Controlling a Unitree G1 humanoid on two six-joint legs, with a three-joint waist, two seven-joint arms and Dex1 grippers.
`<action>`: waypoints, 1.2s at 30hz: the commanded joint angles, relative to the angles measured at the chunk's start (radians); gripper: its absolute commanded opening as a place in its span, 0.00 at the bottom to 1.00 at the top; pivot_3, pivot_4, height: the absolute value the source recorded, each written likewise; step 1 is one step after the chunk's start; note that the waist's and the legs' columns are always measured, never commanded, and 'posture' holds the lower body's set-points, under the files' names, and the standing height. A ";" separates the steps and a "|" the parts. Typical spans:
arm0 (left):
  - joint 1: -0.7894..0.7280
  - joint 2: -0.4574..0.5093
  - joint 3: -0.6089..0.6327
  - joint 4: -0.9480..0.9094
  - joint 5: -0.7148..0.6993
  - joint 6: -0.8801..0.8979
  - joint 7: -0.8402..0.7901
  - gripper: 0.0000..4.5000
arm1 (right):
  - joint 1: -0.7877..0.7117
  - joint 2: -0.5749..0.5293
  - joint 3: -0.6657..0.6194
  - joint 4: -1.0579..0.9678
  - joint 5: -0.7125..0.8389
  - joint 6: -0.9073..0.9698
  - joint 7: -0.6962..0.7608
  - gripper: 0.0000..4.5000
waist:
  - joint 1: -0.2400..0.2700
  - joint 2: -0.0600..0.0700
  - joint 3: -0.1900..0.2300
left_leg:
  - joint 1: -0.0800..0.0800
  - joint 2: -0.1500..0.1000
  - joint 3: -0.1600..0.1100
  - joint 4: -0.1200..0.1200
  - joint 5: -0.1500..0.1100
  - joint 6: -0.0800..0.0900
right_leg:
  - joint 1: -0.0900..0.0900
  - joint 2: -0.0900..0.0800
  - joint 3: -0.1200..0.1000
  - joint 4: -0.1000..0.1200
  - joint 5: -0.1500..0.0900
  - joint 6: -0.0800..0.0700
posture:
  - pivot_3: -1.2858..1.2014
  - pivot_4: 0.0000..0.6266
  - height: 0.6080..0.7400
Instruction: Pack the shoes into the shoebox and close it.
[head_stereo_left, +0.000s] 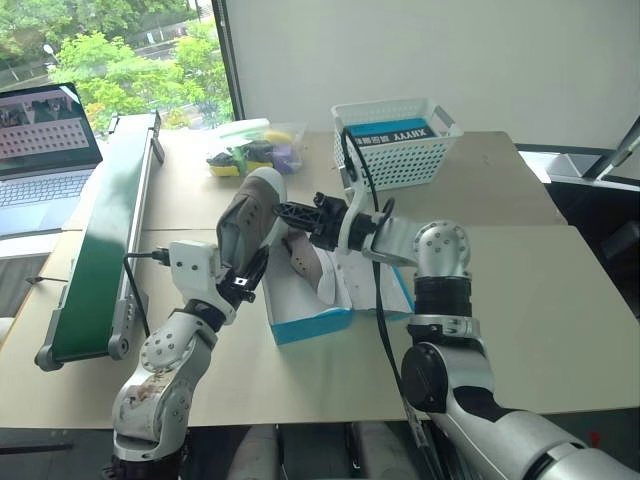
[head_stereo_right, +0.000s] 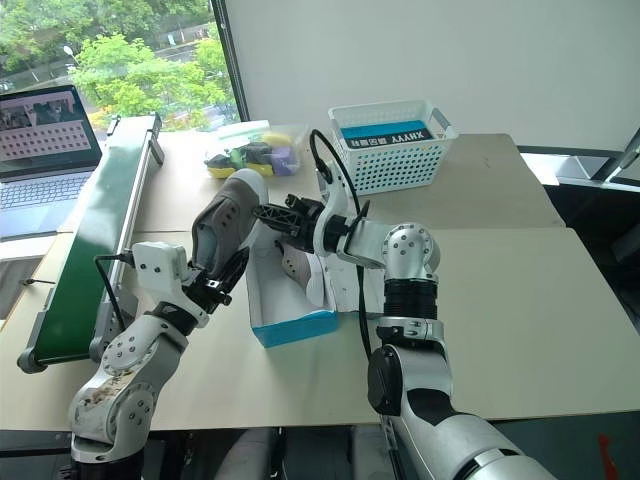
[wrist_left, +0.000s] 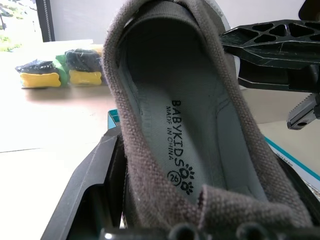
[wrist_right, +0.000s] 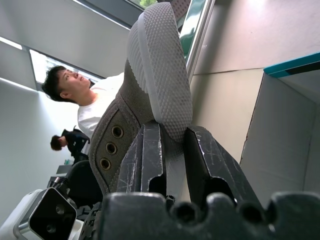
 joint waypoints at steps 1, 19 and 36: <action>0.015 0.037 -0.046 -0.031 0.025 0.005 -0.030 0.96 | -0.020 0.088 -0.042 -0.028 0.085 -0.041 -0.029 0.05 | 0.001 0.000 0.000 | 0.000 0.000 0.000 0.000 0.000 0.000 | 0.000 0.000 0.000 0.000 0.000 0.000 | 0.52 0.24 0.96; 0.232 0.235 0.012 -0.083 0.044 -0.069 -0.216 0.98 | -0.239 -0.223 0.141 0.065 -0.025 0.106 -0.005 0.05 | -0.001 0.003 0.002 | -0.002 0.001 0.001 -0.003 0.000 0.001 | -0.002 0.001 0.001 -0.002 -0.001 0.000 | 0.52 0.24 0.96; 0.303 0.278 -0.016 -0.124 0.090 -0.120 -0.277 0.98 | -0.309 -0.288 0.495 0.228 -0.245 0.131 0.238 0.05 | -0.001 0.004 0.002 | -0.003 0.001 0.001 -0.003 0.000 0.001 | -0.003 0.001 0.001 -0.003 -0.001 0.000 | 0.52 0.24 0.96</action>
